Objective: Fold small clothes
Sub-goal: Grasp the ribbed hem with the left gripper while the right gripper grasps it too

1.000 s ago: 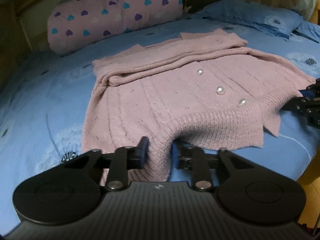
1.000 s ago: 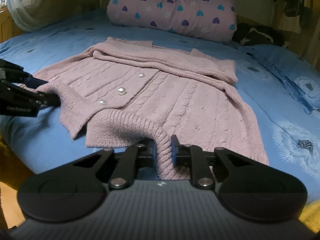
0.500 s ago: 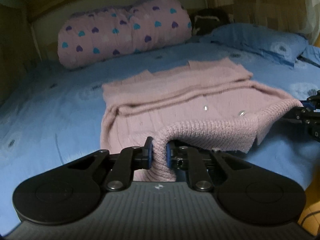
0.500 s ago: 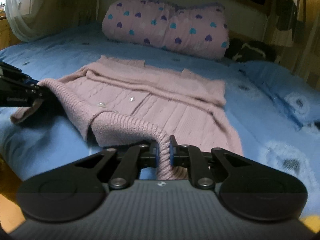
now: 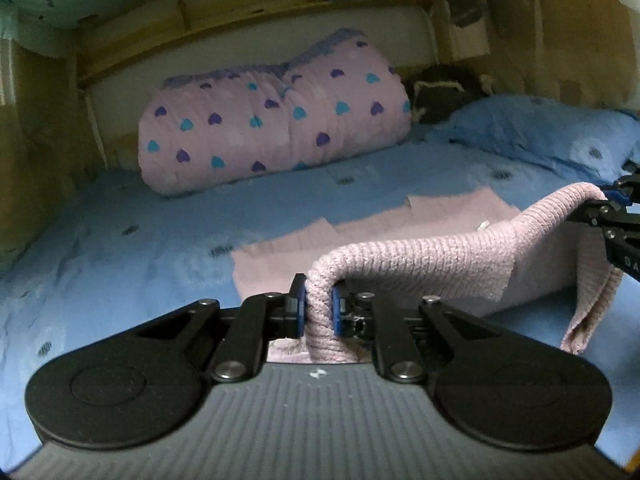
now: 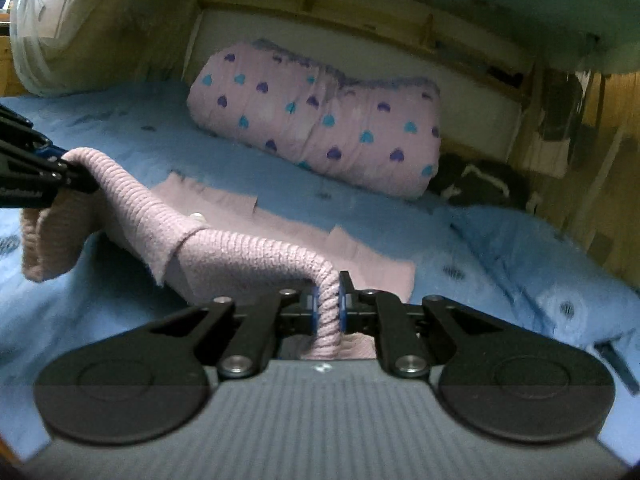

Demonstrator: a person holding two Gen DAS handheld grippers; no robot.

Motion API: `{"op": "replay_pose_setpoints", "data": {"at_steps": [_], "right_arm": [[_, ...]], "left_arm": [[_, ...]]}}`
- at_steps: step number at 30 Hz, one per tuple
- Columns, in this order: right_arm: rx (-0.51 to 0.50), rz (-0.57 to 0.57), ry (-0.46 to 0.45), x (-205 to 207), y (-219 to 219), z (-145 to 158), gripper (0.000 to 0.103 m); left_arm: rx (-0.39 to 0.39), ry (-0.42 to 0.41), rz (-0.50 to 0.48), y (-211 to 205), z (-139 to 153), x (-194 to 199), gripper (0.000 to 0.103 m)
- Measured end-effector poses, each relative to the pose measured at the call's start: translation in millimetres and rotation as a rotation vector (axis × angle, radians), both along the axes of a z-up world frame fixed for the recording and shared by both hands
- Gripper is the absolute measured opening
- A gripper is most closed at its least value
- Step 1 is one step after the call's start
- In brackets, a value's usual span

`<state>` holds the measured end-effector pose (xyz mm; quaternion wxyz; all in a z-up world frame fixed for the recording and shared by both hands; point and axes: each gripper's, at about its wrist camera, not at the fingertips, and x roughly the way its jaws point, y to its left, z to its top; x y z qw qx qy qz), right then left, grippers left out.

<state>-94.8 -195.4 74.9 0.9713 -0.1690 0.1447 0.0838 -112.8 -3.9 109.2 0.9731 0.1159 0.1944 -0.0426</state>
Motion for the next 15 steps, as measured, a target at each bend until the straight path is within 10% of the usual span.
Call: {"op": "replay_pose_setpoints", "data": {"at_steps": [15], "right_arm": [[-0.051, -0.018, -0.148, 103.2, 15.5, 36.4, 0.012]], "left_arm": [[0.005, -0.08, 0.057, -7.3, 38.3, 131.8, 0.014]]}}
